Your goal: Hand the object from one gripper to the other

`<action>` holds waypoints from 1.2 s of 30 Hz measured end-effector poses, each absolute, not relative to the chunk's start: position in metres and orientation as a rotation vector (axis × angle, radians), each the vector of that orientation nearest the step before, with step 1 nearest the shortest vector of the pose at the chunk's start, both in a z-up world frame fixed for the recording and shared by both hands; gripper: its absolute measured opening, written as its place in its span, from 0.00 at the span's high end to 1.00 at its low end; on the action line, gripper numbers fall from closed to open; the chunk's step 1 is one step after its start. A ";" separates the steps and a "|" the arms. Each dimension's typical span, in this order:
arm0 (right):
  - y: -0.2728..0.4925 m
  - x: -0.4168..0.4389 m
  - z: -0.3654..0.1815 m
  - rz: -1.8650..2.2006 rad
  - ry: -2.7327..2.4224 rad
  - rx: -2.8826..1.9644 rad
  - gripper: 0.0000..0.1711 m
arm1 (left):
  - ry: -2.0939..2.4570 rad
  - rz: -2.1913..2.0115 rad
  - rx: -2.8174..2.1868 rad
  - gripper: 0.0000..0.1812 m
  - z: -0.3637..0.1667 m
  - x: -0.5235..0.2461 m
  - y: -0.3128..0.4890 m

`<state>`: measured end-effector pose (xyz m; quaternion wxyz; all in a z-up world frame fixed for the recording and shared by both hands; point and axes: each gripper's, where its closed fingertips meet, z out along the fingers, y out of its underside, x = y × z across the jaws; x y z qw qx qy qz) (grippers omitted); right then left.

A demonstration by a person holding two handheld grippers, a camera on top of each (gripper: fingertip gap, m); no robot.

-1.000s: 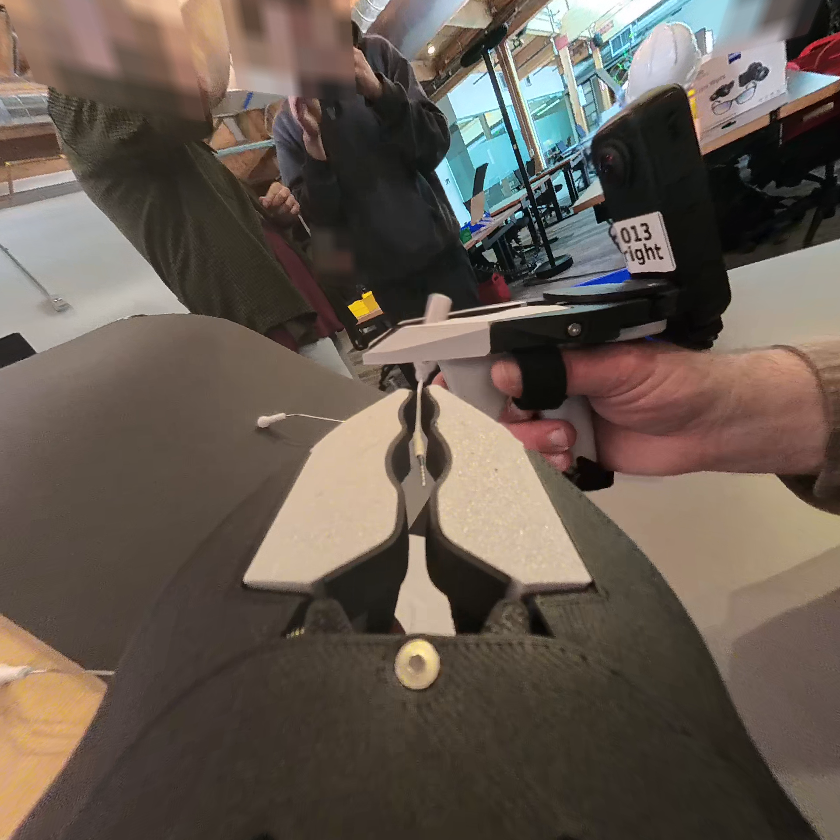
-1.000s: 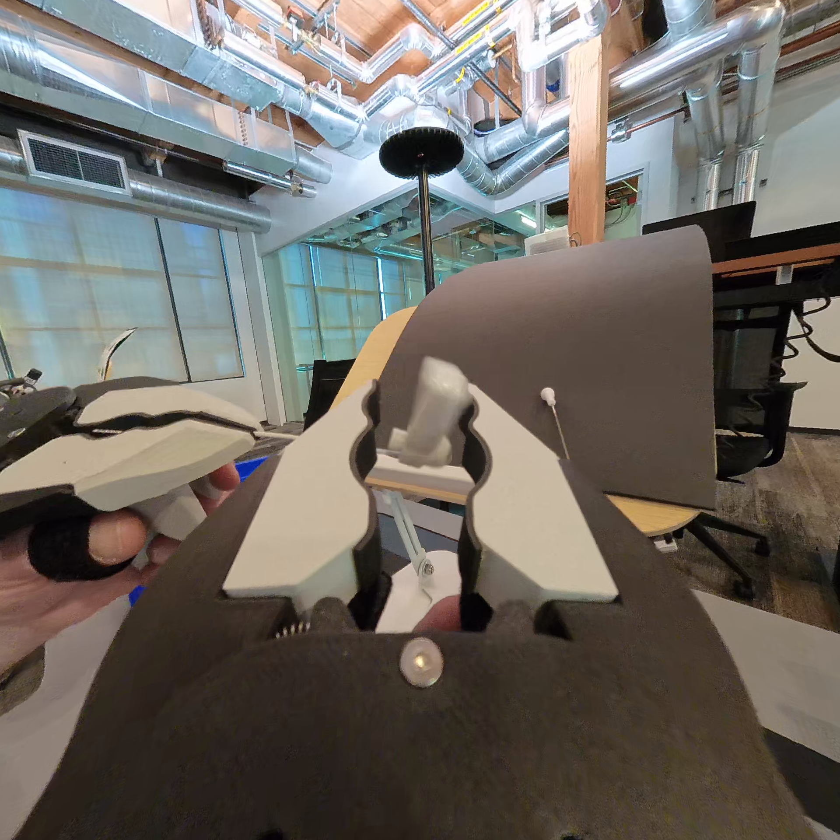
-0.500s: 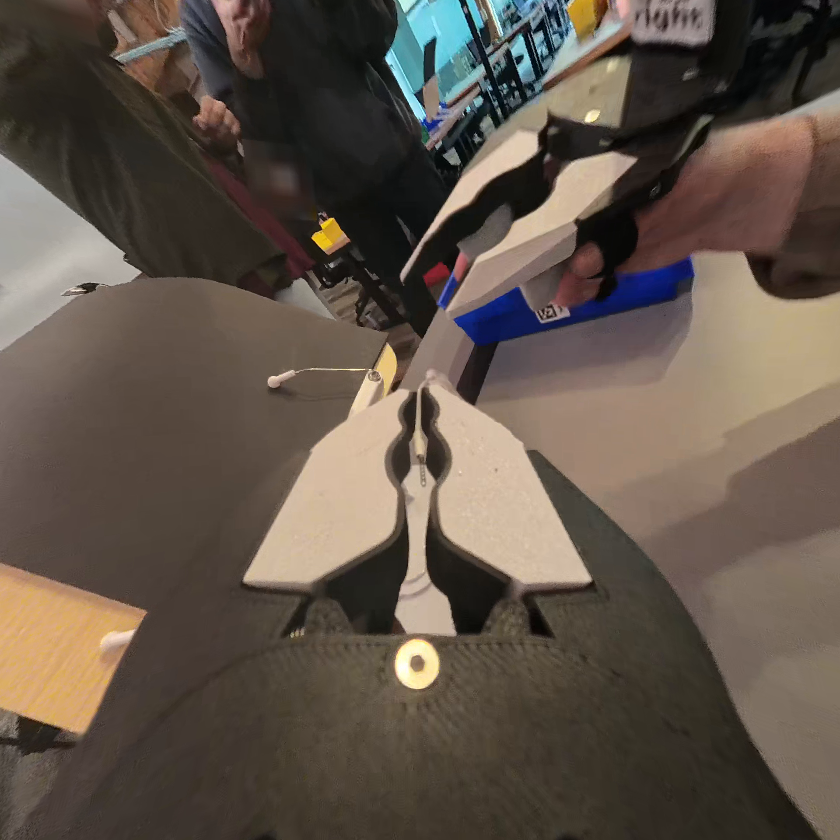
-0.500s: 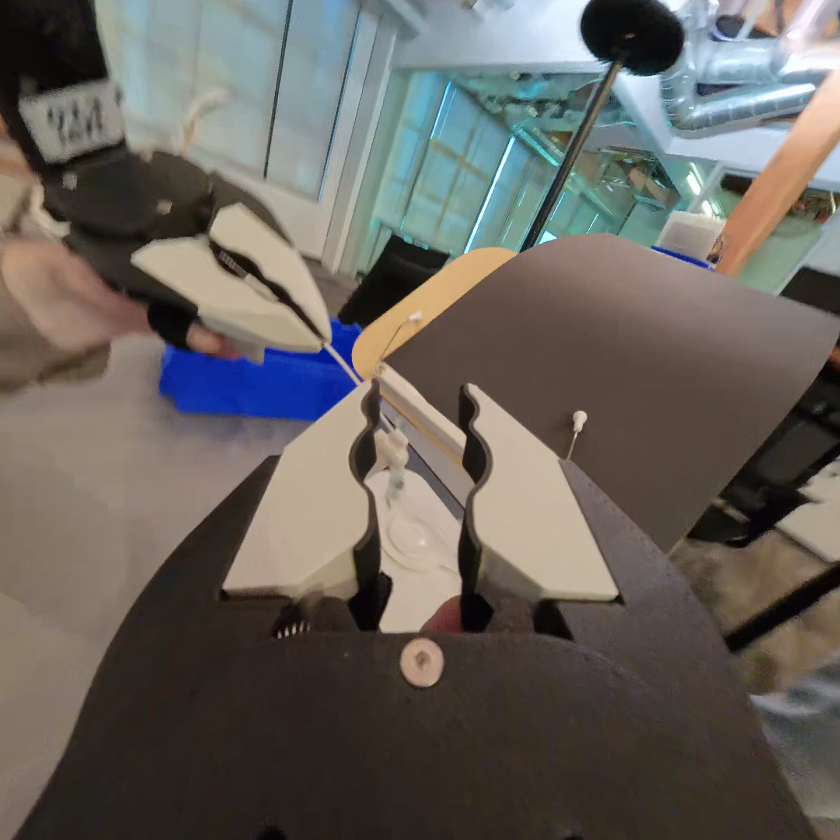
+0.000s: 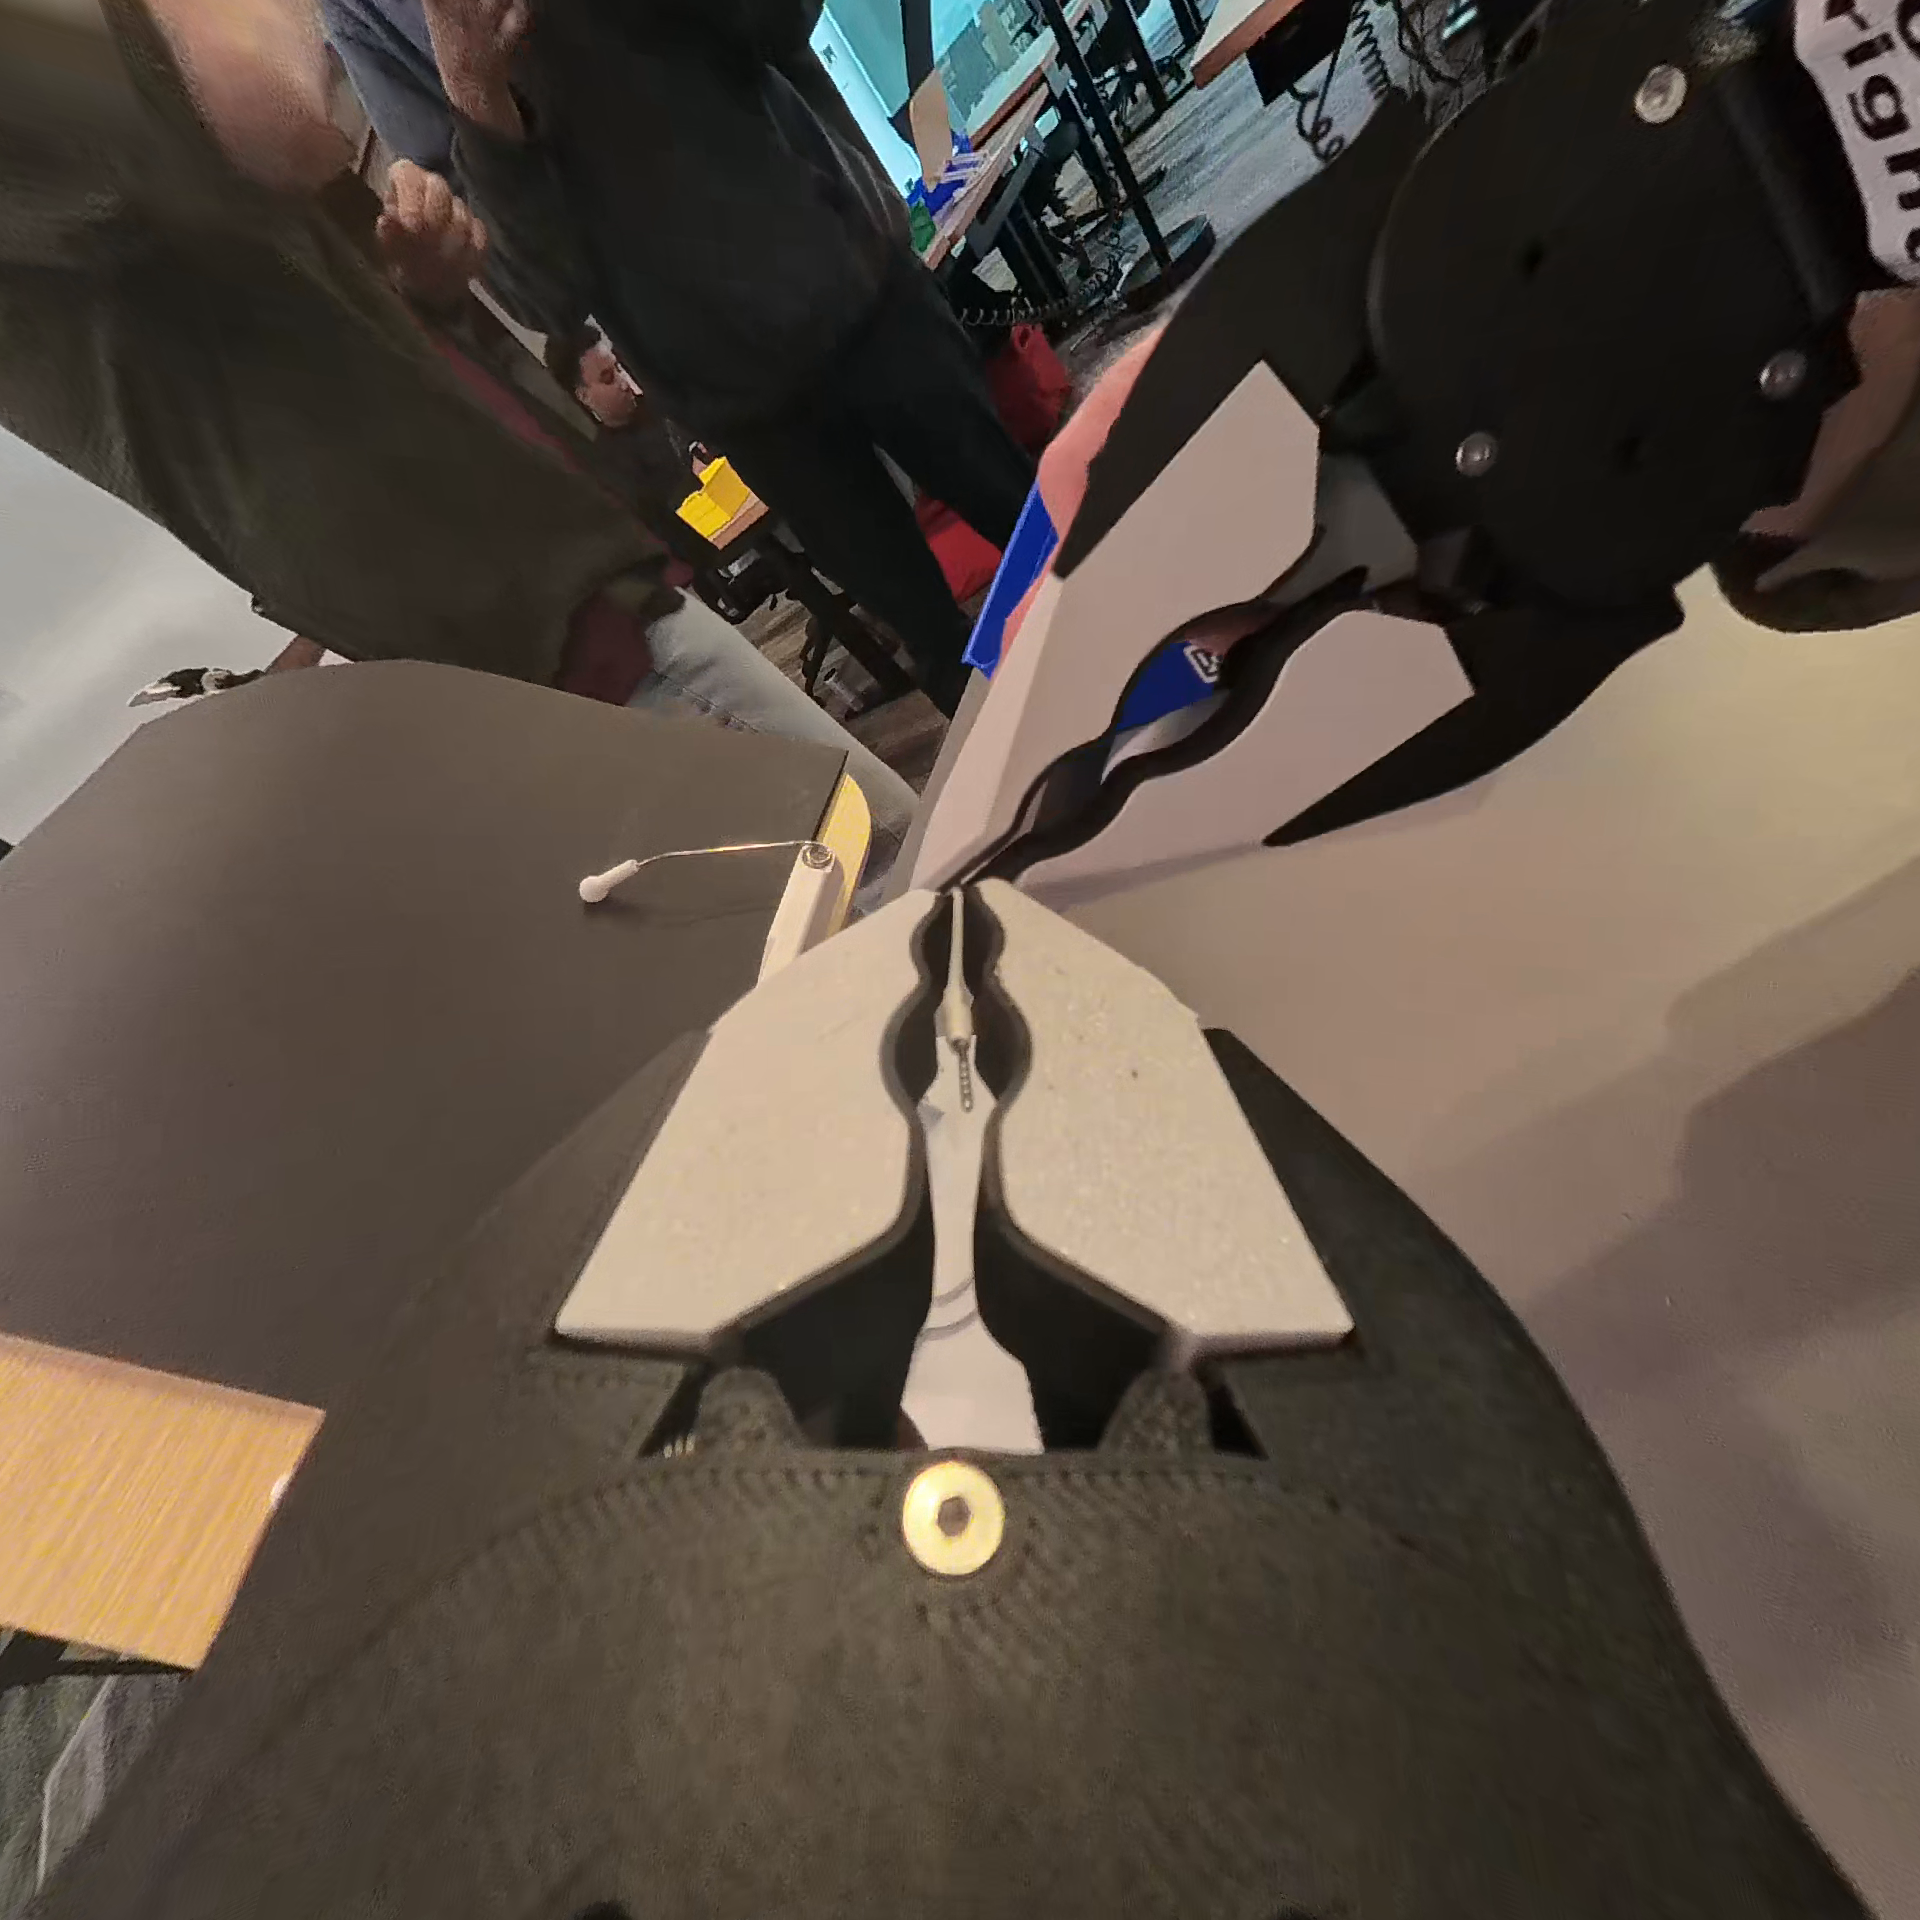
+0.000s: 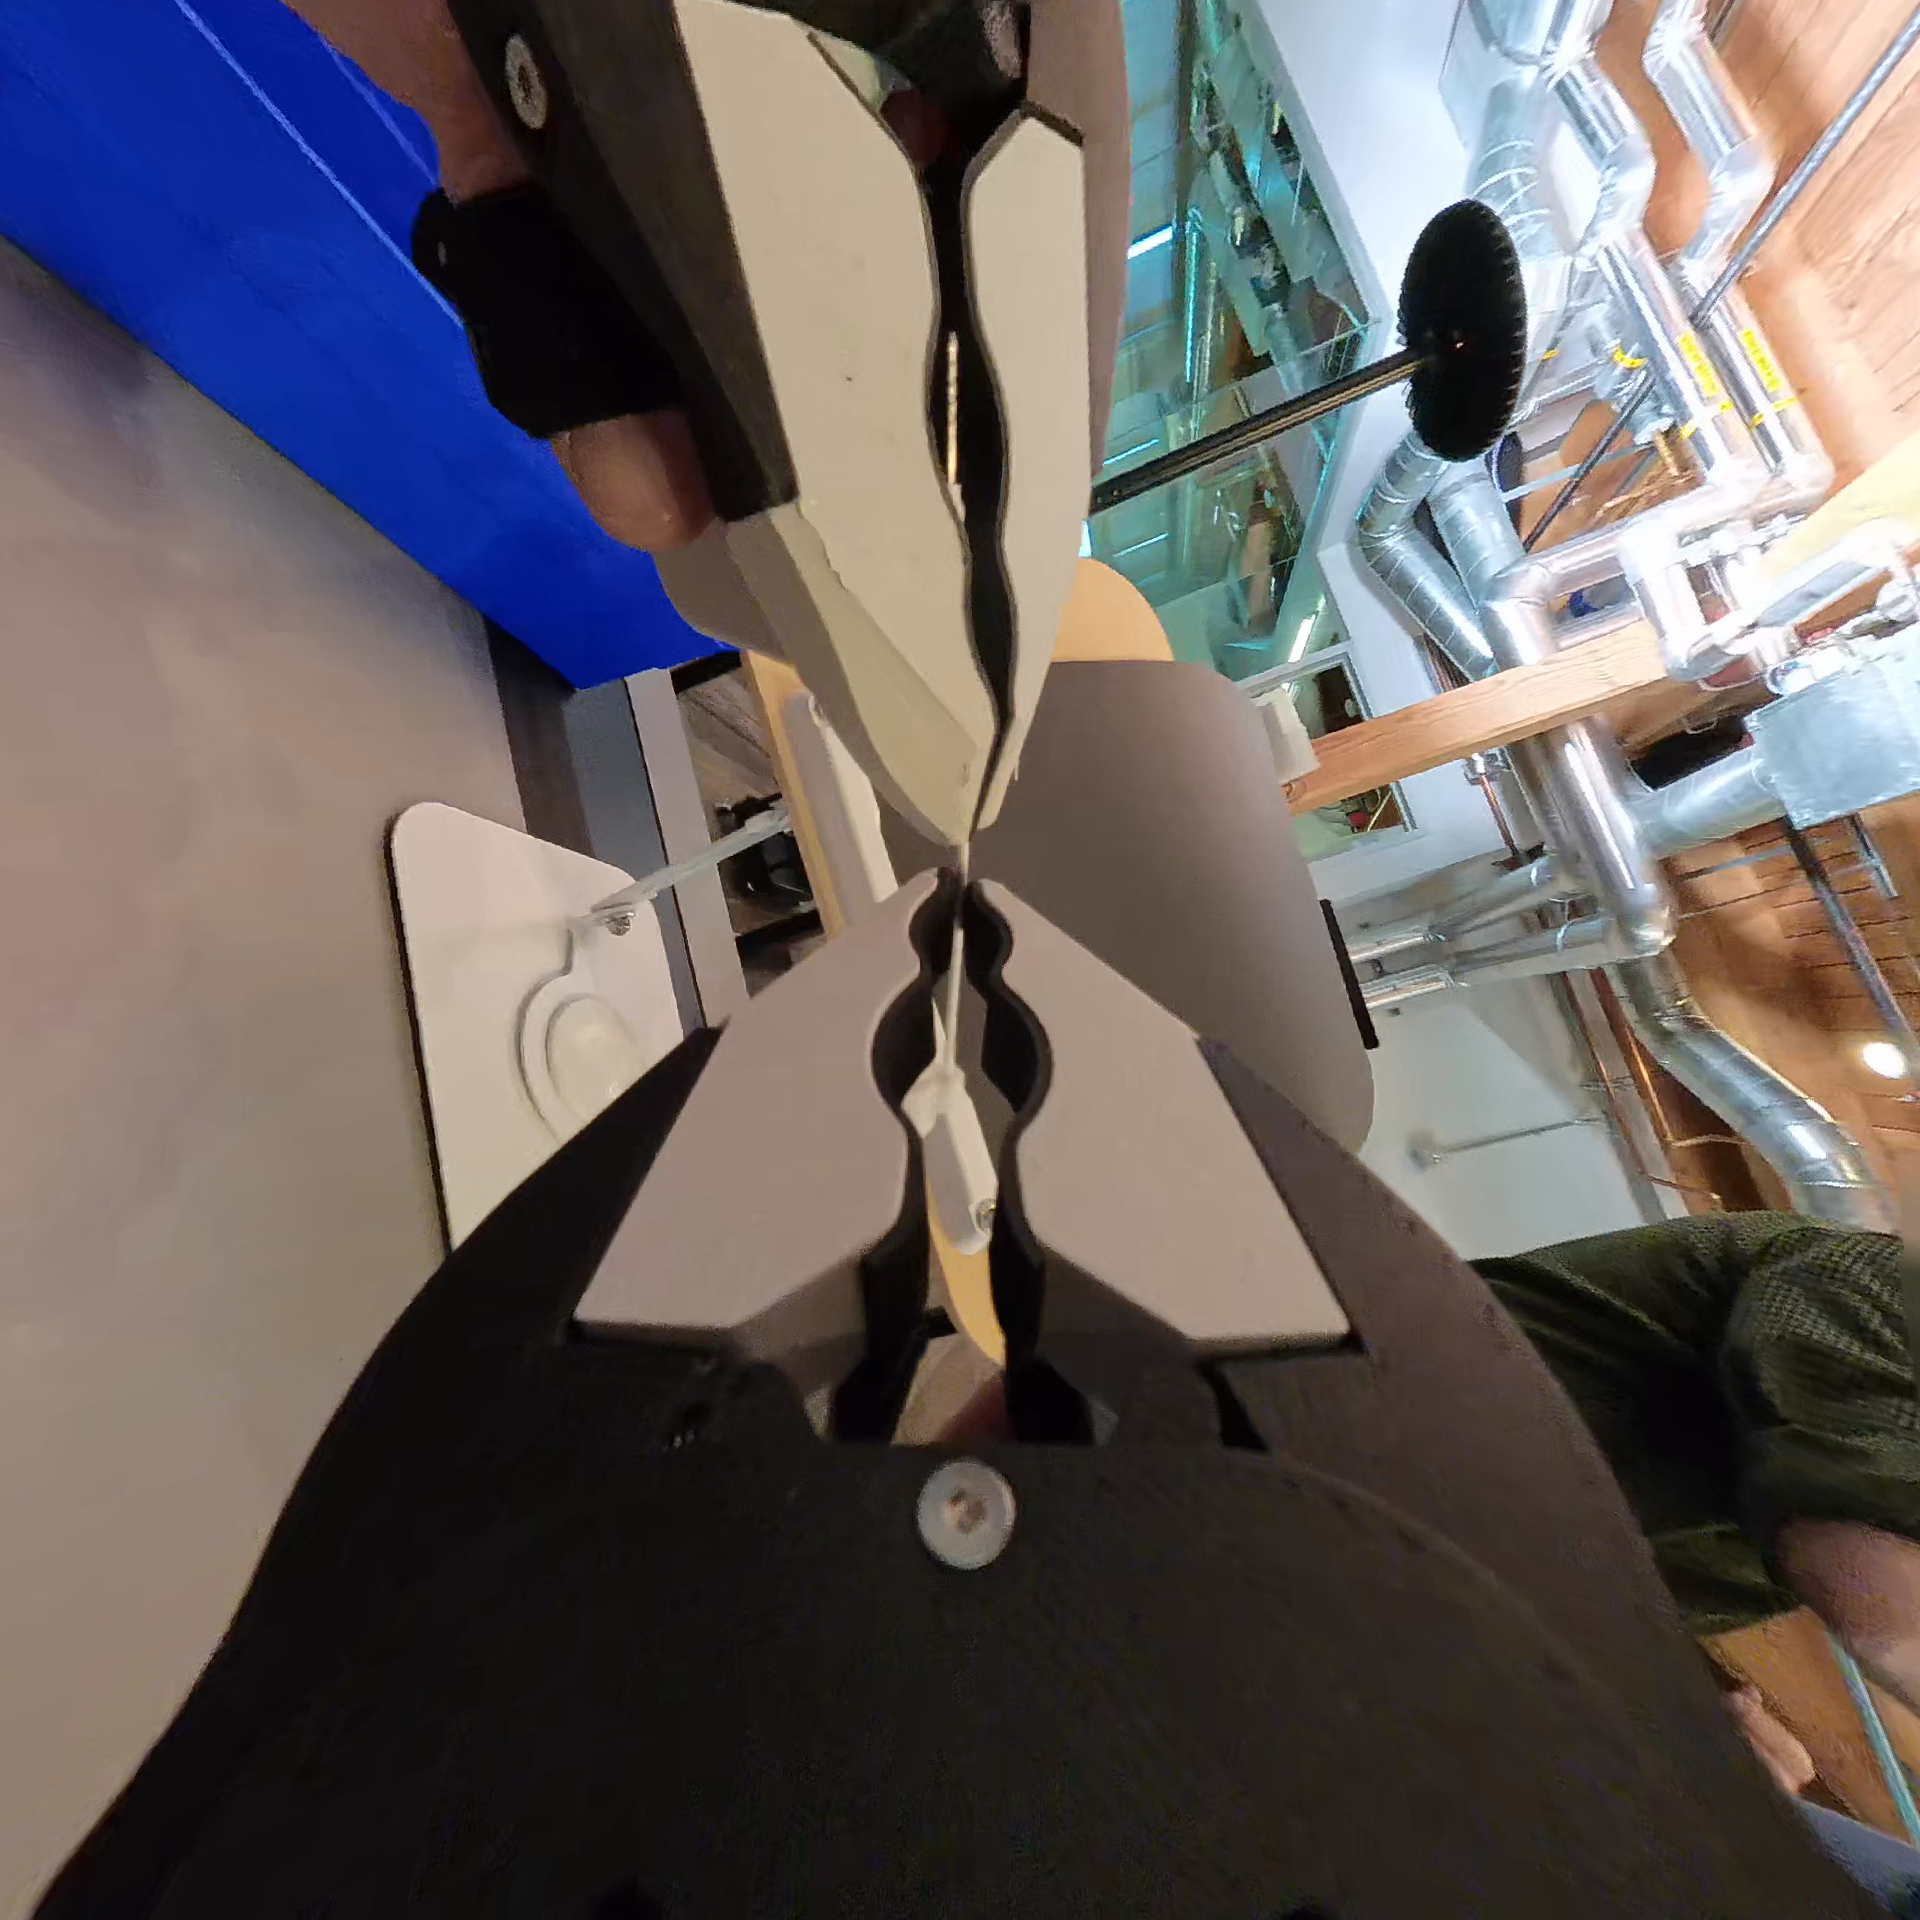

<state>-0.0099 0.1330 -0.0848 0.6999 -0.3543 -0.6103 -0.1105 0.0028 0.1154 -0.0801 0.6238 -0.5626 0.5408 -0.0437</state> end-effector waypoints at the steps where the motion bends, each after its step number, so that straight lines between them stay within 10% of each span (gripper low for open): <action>1: 0.133 -0.010 -0.084 -0.248 -1.353 -0.789 1.00 | 1.240 -0.105 -1.291 0.99 -0.080 0.003 0.115; 15: 0.156 0.036 -0.019 0.575 -0.703 -1.080 1.00 | 1.133 -0.311 -1.276 0.70 -0.081 0.008 0.130; 36: 0.132 -0.004 -0.029 0.818 -0.561 -1.109 1.00 | 0.831 0.002 -1.224 0.67 -0.092 0.029 0.146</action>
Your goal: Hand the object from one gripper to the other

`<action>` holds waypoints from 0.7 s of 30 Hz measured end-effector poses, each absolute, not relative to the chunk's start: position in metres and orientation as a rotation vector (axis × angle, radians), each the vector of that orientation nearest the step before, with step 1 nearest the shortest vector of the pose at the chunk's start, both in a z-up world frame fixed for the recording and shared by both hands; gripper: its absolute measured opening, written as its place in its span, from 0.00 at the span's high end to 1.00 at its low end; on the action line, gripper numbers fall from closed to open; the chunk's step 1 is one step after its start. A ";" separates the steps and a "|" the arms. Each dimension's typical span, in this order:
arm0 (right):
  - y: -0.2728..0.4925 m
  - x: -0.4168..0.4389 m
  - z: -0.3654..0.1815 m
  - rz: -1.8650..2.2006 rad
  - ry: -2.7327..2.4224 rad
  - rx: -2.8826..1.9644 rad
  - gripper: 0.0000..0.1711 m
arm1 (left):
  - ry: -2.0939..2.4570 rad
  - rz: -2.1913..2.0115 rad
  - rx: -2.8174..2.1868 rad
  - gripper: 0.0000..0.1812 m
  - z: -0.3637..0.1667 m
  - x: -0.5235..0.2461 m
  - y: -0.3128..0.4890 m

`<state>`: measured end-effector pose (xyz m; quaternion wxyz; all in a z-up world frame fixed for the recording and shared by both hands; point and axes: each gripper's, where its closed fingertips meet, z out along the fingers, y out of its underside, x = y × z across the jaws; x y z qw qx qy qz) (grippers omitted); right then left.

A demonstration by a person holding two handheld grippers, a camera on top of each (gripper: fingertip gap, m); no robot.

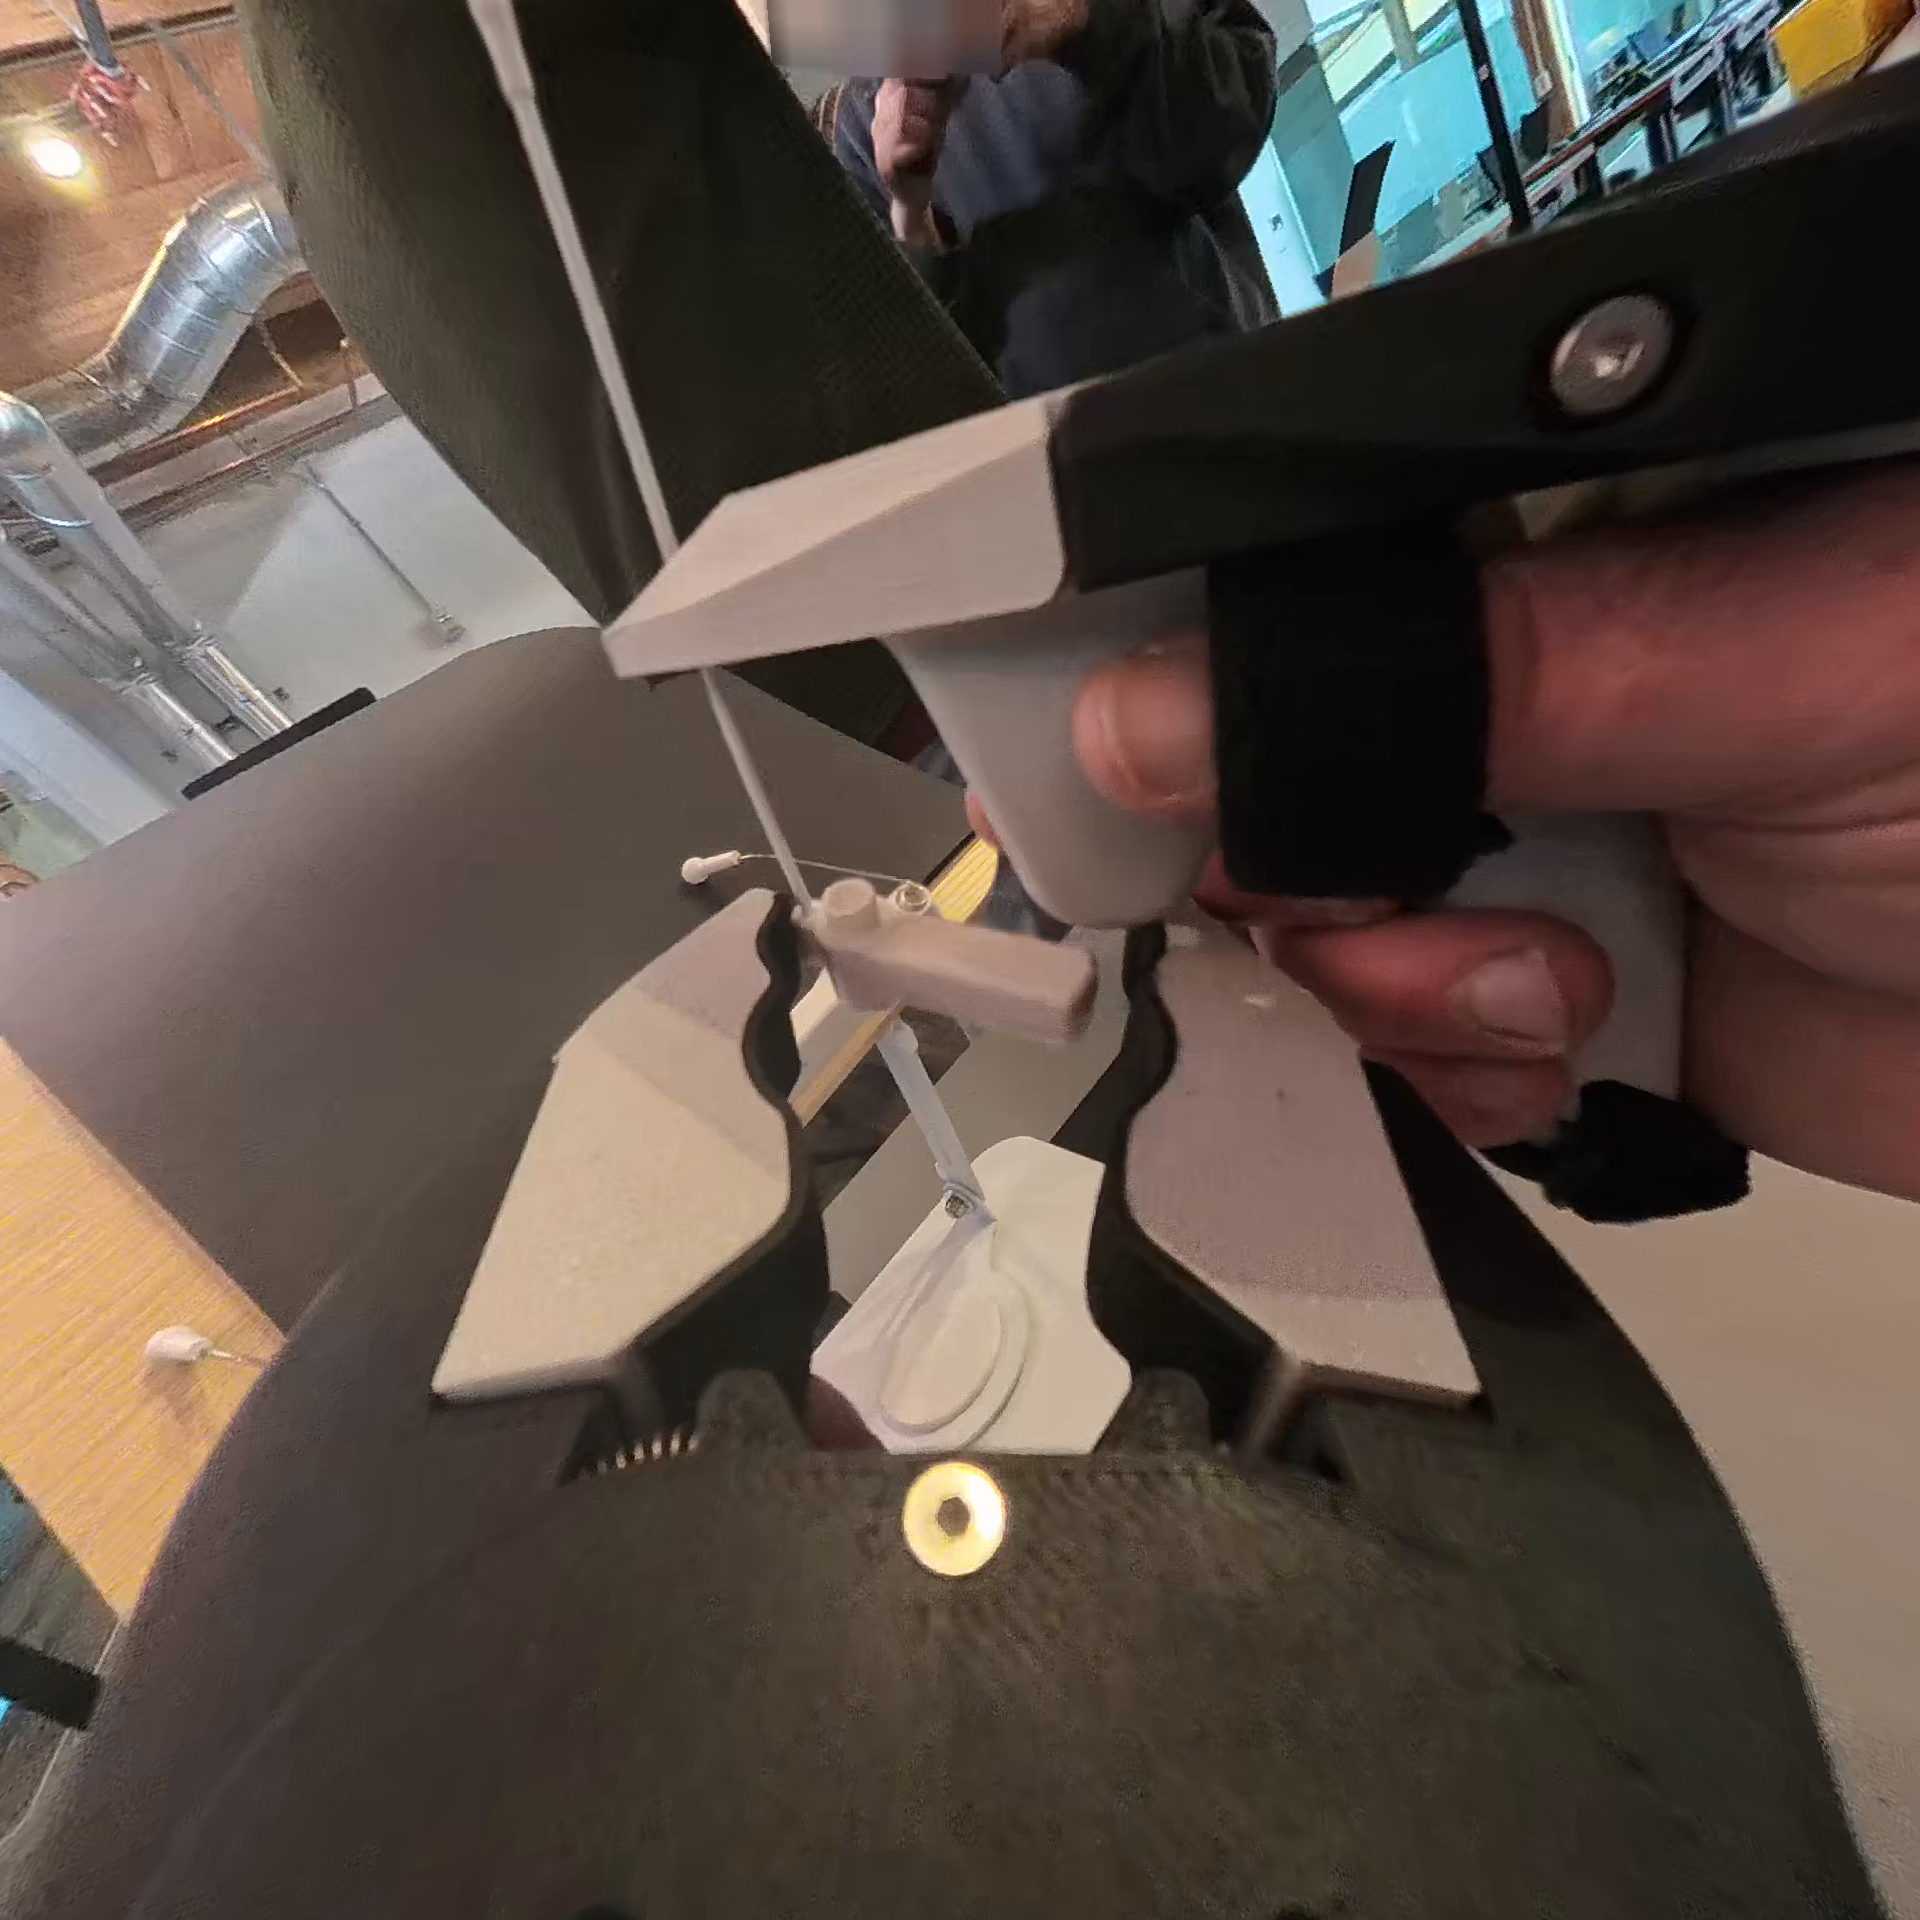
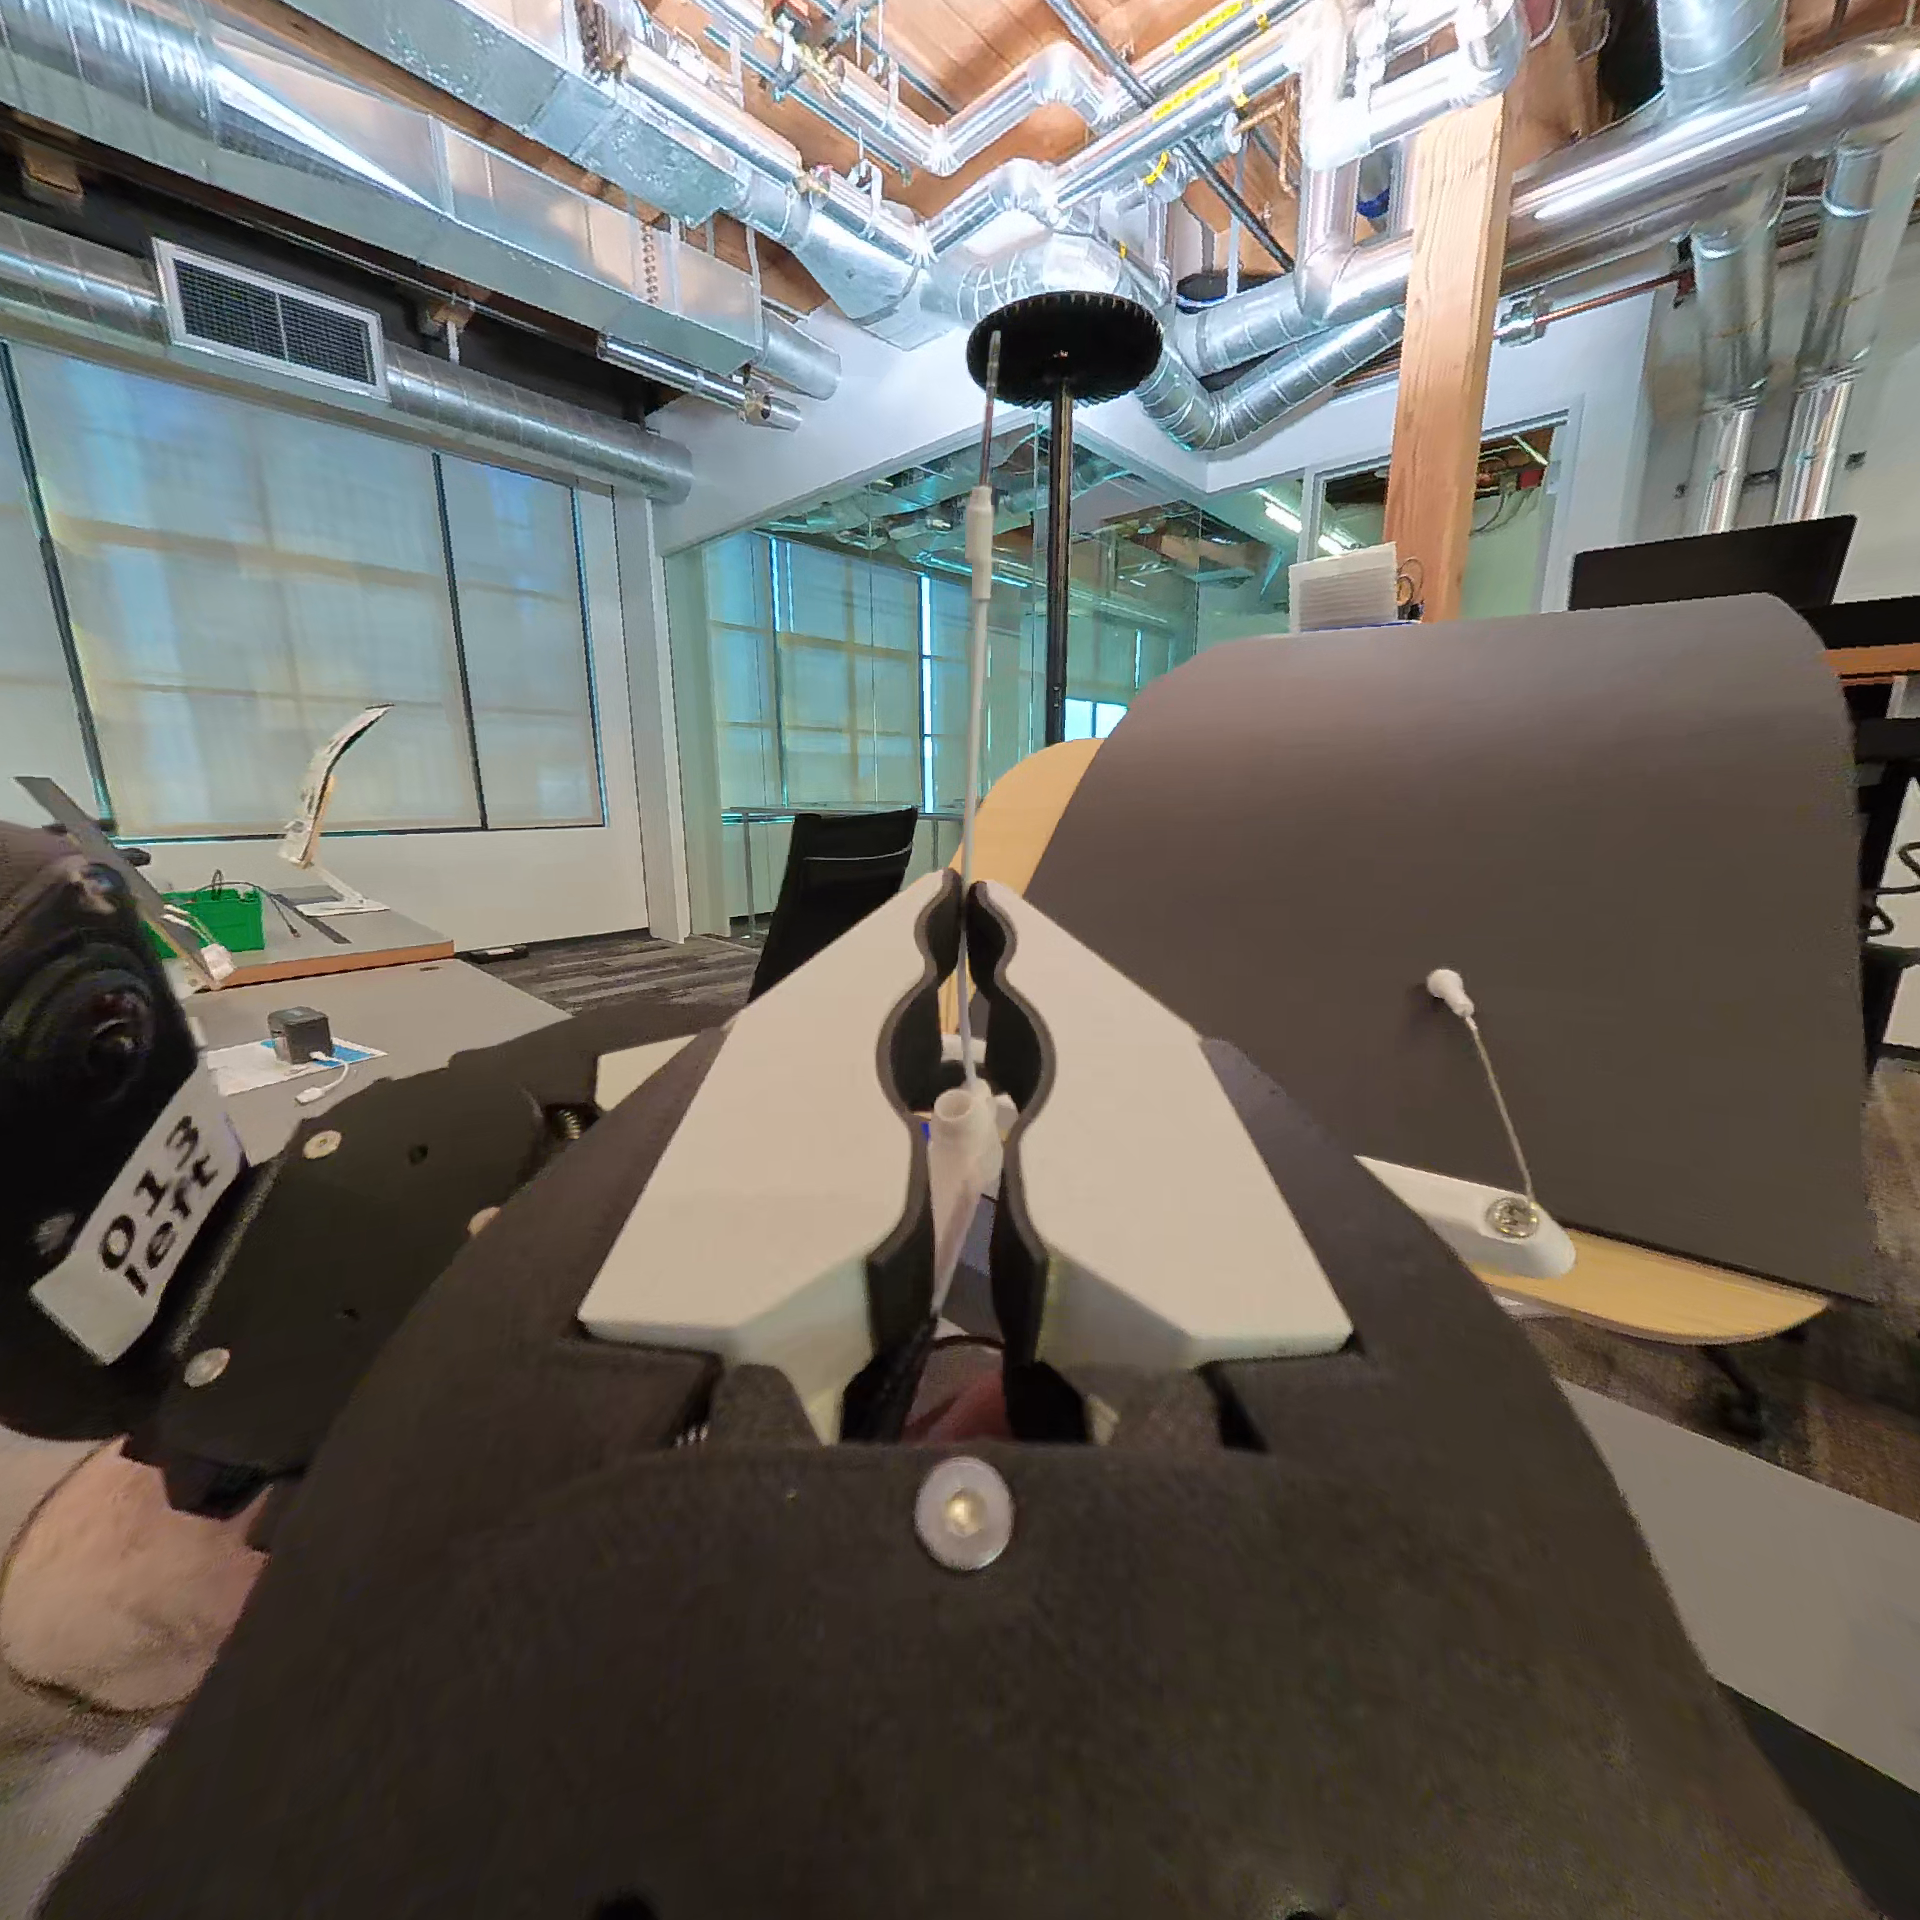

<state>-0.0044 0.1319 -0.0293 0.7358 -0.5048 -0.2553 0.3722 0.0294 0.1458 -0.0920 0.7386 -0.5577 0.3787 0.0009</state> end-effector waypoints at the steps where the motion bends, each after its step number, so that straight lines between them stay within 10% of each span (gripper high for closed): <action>1: 0.130 -0.007 -0.030 0.829 -0.569 -1.113 1.00 | 0.828 -0.004 -1.214 0.69 -0.091 0.030 0.145; 8: 0.130 -0.003 -0.026 0.806 -0.577 -1.103 1.00 | 0.817 0.012 -1.136 0.92 -0.078 0.021 0.141; 21: 0.137 0.006 -0.024 0.762 -0.566 -1.098 1.00 | 0.787 -0.068 -1.103 0.92 -0.062 0.008 0.139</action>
